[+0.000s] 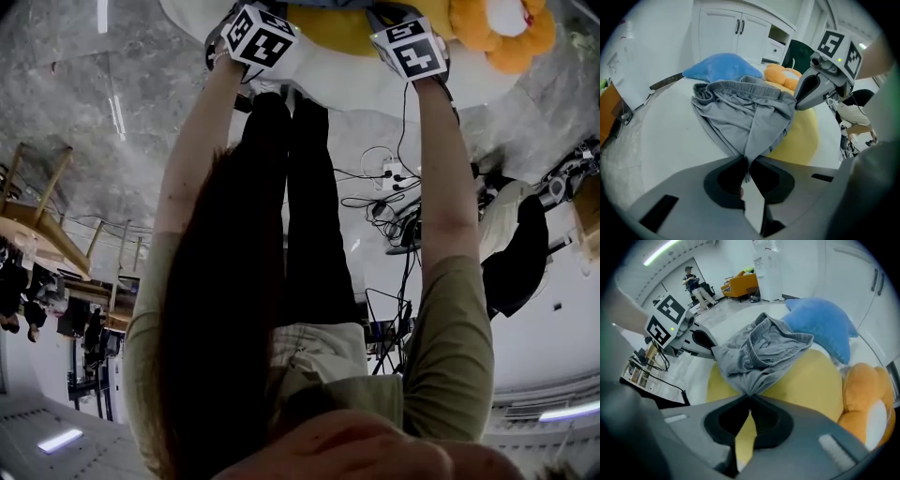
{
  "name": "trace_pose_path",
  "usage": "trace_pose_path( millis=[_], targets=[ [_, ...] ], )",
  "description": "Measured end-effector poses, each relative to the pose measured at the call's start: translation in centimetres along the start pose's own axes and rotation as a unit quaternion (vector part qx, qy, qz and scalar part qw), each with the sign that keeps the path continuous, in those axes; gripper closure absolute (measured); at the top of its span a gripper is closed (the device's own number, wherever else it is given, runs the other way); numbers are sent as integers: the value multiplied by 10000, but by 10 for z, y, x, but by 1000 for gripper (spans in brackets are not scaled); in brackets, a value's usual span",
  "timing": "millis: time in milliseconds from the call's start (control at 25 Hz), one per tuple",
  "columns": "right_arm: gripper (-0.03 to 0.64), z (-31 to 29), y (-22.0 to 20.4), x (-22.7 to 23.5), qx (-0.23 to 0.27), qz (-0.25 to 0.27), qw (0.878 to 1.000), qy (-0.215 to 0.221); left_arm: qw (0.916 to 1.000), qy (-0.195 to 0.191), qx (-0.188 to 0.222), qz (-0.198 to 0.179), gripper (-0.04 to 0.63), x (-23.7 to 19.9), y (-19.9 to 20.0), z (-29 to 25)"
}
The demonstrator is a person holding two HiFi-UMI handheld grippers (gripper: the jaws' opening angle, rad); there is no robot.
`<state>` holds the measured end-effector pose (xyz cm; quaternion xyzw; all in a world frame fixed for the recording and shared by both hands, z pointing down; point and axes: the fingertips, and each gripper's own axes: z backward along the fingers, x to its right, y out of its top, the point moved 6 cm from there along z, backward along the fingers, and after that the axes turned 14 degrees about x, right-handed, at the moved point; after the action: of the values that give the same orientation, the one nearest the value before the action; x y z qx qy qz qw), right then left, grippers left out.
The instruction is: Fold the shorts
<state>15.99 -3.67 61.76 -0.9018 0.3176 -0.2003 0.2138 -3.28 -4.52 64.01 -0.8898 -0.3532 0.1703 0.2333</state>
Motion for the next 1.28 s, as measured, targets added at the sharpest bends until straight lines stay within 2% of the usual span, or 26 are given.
trace_pose_path(
  millis=[200,440,560,800,880,920,960,1000,1040,1160,1280],
  targets=[
    [600,22,-18,-5,161,-520,9982,257,9996,-11,207,200,560,-1,-7,25],
    [601,48,-71,-43,-347,-344,9973,547,9981,-501,-89,-357,560,45,-56,56],
    [600,49,-98,-61,-588,-285,9960,608,9968,-657,-260,-376,560,67,-85,63],
    [594,39,-115,-74,-737,-312,9962,333,9981,-450,-411,-113,550,83,-106,50],
    [563,41,-109,-76,-710,-152,9969,301,9977,-464,-497,8,490,82,-107,47],
    [526,44,-106,-77,-692,-95,9971,314,9972,-504,-555,80,436,81,-108,47],
    [448,48,-102,-77,-669,-68,9972,332,9966,-528,-618,145,384,81,-110,47],
    [419,52,-96,-75,-629,-48,9974,337,9962,-517,-681,179,336,80,-111,48],
    [417,57,-89,-74,-557,-5,9979,322,9961,-472,-723,172,310,80,-111,50],
    [417,60,-62,-75,-252,261,9986,395,9976,-402,-567,13,301,84,-106,59],
    [419,40,-43,-88,-276,683,9939,824,9968,-630,-409,-265,301,100,-99,61]
  ],
)
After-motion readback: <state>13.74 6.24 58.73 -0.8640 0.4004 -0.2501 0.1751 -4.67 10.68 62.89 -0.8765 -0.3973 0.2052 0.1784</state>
